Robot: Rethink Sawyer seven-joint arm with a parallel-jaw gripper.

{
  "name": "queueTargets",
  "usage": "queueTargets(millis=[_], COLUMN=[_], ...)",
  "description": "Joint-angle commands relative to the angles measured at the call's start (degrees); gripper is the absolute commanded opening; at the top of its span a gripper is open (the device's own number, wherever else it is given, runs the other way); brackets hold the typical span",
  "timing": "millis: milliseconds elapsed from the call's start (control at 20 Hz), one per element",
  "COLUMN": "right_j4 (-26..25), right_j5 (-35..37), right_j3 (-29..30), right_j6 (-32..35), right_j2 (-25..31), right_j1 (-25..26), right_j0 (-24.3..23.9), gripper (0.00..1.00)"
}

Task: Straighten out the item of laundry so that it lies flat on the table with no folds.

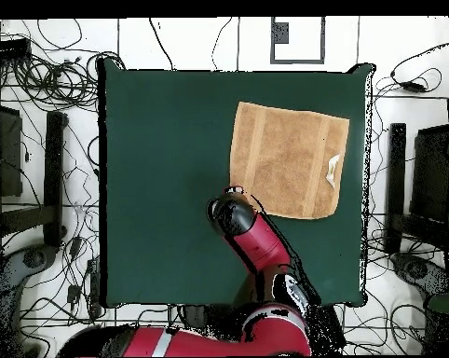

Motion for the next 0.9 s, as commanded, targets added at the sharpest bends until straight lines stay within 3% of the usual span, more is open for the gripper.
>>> queueTargets(millis=[50,900], right_j4=[-0.13,-1.23], right_j5=[3.47,6.98], right_j3=[2.88,5.32], right_j6=[10.31,8.27], right_j2=[4.73,4.68], right_j1=[-0.39,-5.14], right_j0=[0.12,-2.79], gripper=[0.00,0.00])
